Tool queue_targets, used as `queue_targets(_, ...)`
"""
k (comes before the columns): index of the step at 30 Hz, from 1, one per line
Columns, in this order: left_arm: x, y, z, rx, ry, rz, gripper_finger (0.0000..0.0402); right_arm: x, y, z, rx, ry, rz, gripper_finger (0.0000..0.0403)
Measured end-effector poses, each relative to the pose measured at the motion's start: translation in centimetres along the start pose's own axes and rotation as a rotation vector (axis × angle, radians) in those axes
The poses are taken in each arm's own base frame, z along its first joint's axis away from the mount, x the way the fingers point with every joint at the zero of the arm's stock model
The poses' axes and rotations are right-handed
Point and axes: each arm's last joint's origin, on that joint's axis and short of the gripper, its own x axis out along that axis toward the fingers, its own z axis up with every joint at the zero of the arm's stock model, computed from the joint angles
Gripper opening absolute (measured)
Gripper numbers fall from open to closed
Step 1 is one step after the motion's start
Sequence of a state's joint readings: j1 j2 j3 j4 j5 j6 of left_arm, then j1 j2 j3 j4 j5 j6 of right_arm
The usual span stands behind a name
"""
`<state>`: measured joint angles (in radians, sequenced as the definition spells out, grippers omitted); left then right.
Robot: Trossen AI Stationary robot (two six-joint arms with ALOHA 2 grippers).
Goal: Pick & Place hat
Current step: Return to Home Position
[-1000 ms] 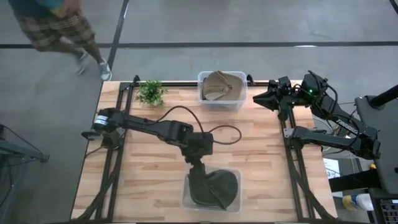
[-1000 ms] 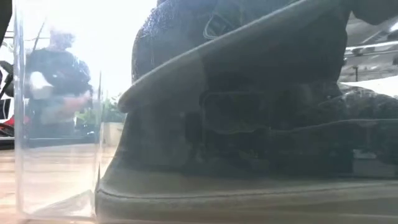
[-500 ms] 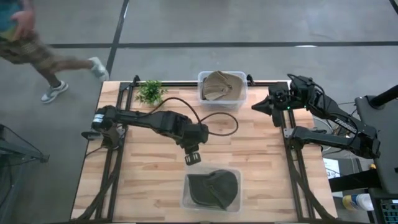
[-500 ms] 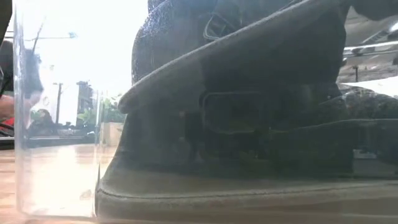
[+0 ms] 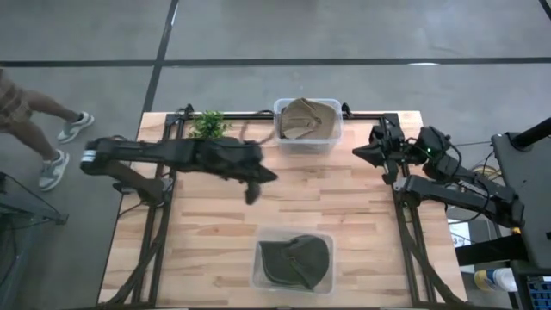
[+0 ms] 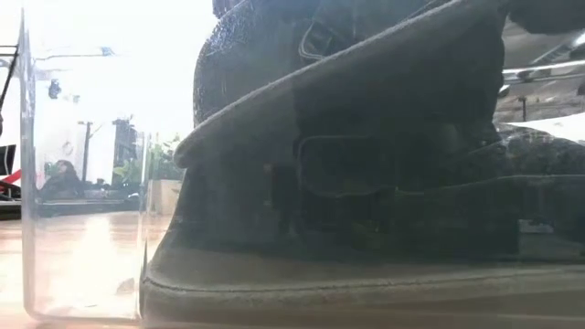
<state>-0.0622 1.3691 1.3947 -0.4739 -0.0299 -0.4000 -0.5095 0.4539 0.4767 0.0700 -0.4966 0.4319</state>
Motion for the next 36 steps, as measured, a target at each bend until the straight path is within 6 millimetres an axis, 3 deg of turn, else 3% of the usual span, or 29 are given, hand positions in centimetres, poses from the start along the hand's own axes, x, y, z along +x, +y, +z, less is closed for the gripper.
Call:
queue_targets(7,-6.4,3.3,-4.8,0.048,-0.032,0.07,0.0001,-0.5,-1.1,-3.2,-0.029,0.074,-0.018,0.0008)
queue_targets(11,-8.0,4.6,-7.5,0.095,-0.272,0.074,0.0001,-0.8,-1.1,-3.8,-0.148,0.004,0.02,0.0008)
queue_targets(14,-8.4,5.6,-10.0,0.115,-0.4,0.026,0.0001,-1.4,-0.8,-3.9,-0.229,-0.097,0.057,0.0008)
queue_targets(19,-8.4,7.3,-14.6,0.104,-0.419,-0.021,0.0,-2.1,-1.0,-5.7,-0.237,-0.089,0.105,0.0008)
queue_targets(23,-8.9,8.4,-16.9,0.053,-0.448,0.009,0.0,-2.8,-0.9,-6.7,-0.256,-0.122,0.13,0.0008)
queue_targets(32,-9.8,9.6,-19.6,0.03,-0.464,0.017,0.0,-3.6,-1.3,-9.3,-0.218,0.019,0.113,0.0009)
queue_targets(36,-10.3,9.9,-20.1,0.025,-0.513,0.06,0.0,-3.2,-1.3,-9.9,-0.206,-0.001,0.158,0.0009)
